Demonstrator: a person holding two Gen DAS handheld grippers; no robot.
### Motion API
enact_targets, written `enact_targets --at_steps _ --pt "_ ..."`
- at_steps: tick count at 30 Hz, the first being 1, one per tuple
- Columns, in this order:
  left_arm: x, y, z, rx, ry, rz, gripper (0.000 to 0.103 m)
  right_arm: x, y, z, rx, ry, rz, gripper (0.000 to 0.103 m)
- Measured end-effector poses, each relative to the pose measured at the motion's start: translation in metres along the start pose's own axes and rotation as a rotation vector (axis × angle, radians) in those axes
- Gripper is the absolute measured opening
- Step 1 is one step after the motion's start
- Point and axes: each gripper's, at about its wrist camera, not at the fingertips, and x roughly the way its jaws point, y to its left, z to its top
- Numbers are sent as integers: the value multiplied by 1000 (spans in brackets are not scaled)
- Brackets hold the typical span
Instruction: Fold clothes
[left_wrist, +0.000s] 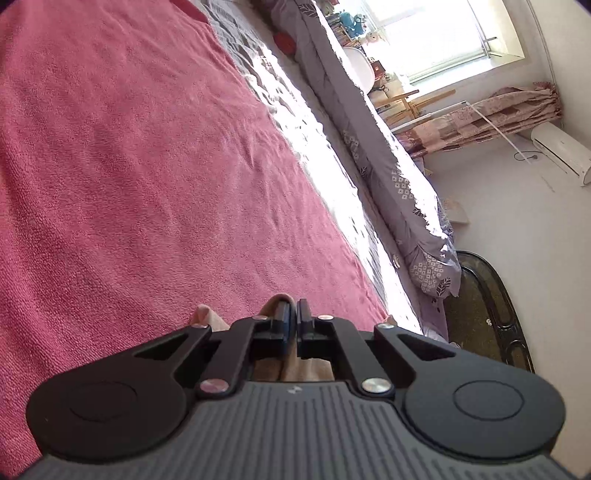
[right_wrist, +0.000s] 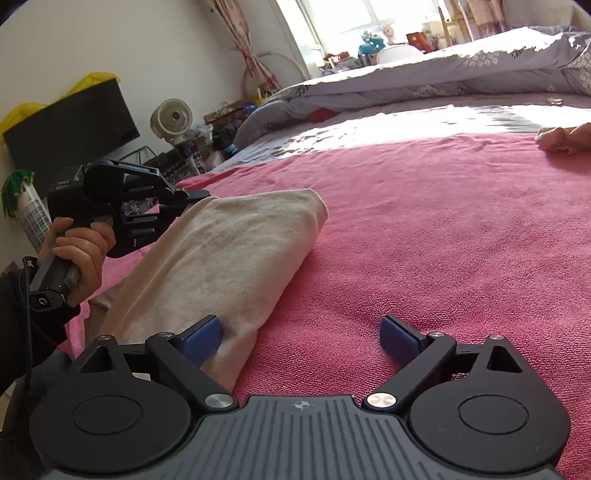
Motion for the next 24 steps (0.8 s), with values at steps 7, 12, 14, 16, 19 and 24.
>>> enact_targets --at_steps 7,12,14,16,19,24 --pt "0 46 6 -252 -3 1 0 1 0 -1 -14 3 4 96" --pt "-31 49 19 -215 -58 10 0 1 0 -1 -21 2 5 98" --pt "-42 25 13 -34 -45 56 0 1 2 -2 -19 1 6 99" --pt "-49 -6 -5 164 -17 96 3 1 4 -3 -22 0 4 100" --pt "-46 -40 -36 359 29 114 29 2 5 -3 -28 0 -1 101" --pt "-26 -56 -58 416 78 148 41 0 6 -2 -23 6 1 101"
